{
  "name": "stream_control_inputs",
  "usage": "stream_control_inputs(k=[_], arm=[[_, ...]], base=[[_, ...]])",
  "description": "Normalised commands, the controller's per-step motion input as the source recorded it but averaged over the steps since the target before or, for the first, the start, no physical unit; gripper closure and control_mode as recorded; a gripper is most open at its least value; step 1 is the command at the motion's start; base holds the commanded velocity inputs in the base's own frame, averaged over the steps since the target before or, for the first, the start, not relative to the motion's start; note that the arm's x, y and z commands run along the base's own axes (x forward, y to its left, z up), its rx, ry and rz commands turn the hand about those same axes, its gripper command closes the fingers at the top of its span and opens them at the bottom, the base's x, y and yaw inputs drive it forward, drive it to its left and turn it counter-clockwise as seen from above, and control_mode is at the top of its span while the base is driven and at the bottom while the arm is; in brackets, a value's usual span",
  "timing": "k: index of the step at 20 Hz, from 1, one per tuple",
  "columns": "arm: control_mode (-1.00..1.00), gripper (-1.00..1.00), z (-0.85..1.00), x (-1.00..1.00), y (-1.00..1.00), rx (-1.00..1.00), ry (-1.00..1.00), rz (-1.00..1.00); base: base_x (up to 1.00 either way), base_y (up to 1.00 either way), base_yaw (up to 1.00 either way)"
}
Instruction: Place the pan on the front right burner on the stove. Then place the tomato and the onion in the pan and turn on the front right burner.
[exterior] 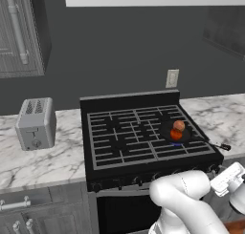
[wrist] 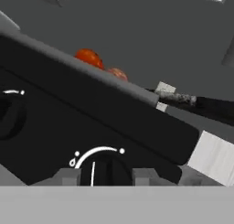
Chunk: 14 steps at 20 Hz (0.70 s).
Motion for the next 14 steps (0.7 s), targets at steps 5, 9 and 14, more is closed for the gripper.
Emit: stream_control_inputs(k=[5,9,14], arm=[[-1.00,1.00,0.00,0.03,0.19,-0.56,-0.20,0.00],[-1.00,1.00,0.00,0.03,0.18,-0.56,-0.21,0.00],[-1.00,1.00,0.00,0.00,0.14,-0.37,-0.12,0.00]], base=[[0.00,0.00,0.00],[0.00,0.00,0.00],[0.00,0.00,0.00]])
